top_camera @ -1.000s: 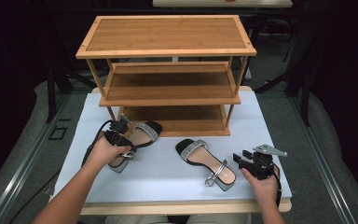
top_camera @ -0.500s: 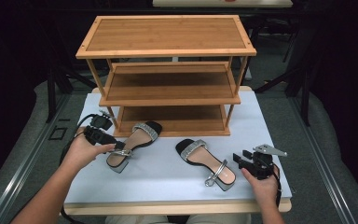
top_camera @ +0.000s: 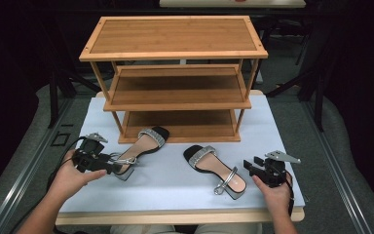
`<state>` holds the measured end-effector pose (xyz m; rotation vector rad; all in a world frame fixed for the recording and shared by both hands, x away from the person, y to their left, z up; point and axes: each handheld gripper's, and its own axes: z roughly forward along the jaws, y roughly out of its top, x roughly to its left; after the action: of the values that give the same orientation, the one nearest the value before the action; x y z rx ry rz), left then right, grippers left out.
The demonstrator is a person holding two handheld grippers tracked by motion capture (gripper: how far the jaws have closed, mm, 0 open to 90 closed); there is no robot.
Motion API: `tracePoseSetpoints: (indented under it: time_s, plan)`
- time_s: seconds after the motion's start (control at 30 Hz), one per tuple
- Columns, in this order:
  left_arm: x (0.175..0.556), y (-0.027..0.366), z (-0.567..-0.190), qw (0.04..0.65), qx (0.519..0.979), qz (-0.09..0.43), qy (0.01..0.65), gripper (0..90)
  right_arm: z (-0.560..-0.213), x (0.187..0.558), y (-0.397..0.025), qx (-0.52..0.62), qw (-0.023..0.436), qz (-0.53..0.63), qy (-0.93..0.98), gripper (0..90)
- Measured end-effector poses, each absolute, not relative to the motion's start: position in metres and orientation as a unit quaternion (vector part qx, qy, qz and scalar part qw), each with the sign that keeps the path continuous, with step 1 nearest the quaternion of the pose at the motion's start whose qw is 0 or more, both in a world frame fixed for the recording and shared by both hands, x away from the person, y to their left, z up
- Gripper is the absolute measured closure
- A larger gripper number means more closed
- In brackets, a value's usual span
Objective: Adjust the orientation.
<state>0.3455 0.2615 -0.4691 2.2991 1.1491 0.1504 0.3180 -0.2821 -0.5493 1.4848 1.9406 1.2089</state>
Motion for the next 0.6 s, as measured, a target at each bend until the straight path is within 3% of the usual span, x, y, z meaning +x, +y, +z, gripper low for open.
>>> tracePoseSetpoints:
  time_s: [0.33, 0.6]
  plan:
    - [0.338, 0.276, -0.49, 0.29, 0.845, 0.077, 0.443, 33.0, -0.549, 0.318, -0.282, 0.533, 0.204, 0.432, 0.698, 48.9]
    - [0.336, 0.275, -0.508, 0.289, 0.851, 0.06, 0.435, 33.2, -0.55, 0.318, -0.282, 0.534, 0.203, 0.43, 0.699, 48.9]
